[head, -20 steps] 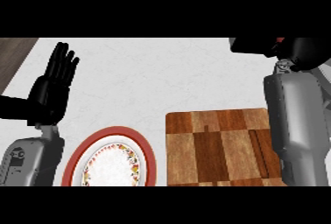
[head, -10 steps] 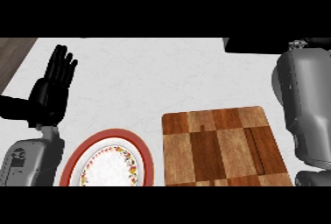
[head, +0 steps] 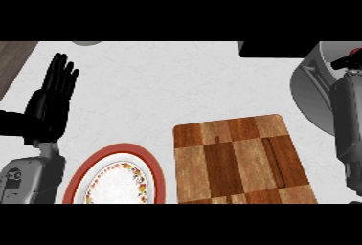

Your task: Pick the bell pepper from the cutting board and place it in the pot

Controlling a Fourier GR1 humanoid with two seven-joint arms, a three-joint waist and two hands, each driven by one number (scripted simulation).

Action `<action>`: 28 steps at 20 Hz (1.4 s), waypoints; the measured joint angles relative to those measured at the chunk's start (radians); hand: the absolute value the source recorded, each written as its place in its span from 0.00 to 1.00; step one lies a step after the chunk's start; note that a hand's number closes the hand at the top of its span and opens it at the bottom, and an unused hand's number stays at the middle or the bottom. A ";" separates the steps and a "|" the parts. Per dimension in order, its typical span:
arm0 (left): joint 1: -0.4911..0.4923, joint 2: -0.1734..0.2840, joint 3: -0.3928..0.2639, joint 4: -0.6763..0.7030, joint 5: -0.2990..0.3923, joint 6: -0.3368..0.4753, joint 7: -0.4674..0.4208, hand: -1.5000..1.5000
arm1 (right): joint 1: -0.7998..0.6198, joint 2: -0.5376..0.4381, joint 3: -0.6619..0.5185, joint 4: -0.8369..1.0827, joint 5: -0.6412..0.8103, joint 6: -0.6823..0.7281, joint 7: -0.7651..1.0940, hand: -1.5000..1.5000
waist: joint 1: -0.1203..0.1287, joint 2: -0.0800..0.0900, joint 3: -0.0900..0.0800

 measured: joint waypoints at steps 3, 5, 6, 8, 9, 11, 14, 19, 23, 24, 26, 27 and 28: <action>-0.006 -0.004 -0.002 -0.001 -0.002 0.001 0.005 0.50 | 0.028 -0.040 -0.017 0.052 -0.049 -0.055 -0.040 1.00 | 0.001 0.001 0.000; -0.012 -0.012 -0.008 0.006 -0.011 0.007 -0.001 0.50 | 0.042 -0.062 -0.024 0.079 -0.080 -0.088 -0.062 1.00 | 0.000 0.001 0.000; 0.000 -0.014 -0.008 0.009 -0.016 0.005 -0.017 0.50 | 0.045 -0.079 -0.028 0.094 -0.097 -0.099 -0.078 1.00 | 0.001 0.001 0.000; 0.005 -0.015 -0.008 0.009 -0.017 0.002 -0.023 0.50 | 0.051 -0.111 -0.037 0.143 -0.120 -0.132 -0.098 1.00 | 0.003 0.002 0.000; 0.001 -0.015 -0.009 0.003 -0.019 0.005 -0.014 0.50 | 0.053 -0.128 -0.044 0.175 -0.130 -0.150 -0.108 1.00 | 0.004 0.002 0.000; -0.014 -0.013 -0.006 0.008 -0.021 0.008 -0.006 0.50 | 0.061 -0.144 -0.054 0.217 -0.158 -0.165 -0.121 1.00 | 0.004 0.003 0.001; -0.031 -0.001 0.006 0.021 -0.011 -0.003 -0.004 0.50 | 0.054 -0.168 -0.095 0.288 -0.232 -0.177 -0.167 1.00 | 0.008 0.003 -0.002; -0.023 -0.008 0.003 0.024 -0.015 -0.003 -0.016 0.50 | 0.045 -0.177 -0.195 0.342 -0.416 -0.204 -0.290 0.00 | 0.010 -0.003 -0.013; -0.018 -0.005 0.010 0.038 -0.005 -0.018 -0.031 0.50 | 0.045 -0.193 -0.227 0.389 -0.517 -0.203 -0.438 0.00 | 0.014 -0.002 -0.014; -0.020 -0.012 0.004 0.033 -0.009 -0.013 -0.028 0.50 | 0.043 -0.196 -0.229 0.397 -0.532 -0.216 -0.469 0.00 | 0.015 -0.002 -0.014; -0.018 -0.007 0.007 0.013 -0.006 -0.011 -0.011 0.50 | 0.048 -0.194 -0.240 0.391 -0.572 -0.258 -0.543 0.00 | 0.016 -0.003 -0.014; -0.023 -0.003 0.015 0.025 -0.002 -0.014 -0.018 0.50 | 0.045 -0.191 -0.243 0.386 -0.590 -0.279 -0.574 0.00 | 0.014 -0.002 -0.012; -0.015 -0.004 0.015 0.025 -0.002 -0.015 -0.020 0.50 | 0.045 -0.187 -0.252 0.377 -0.616 -0.299 -0.609 0.00 | 0.013 -0.002 -0.010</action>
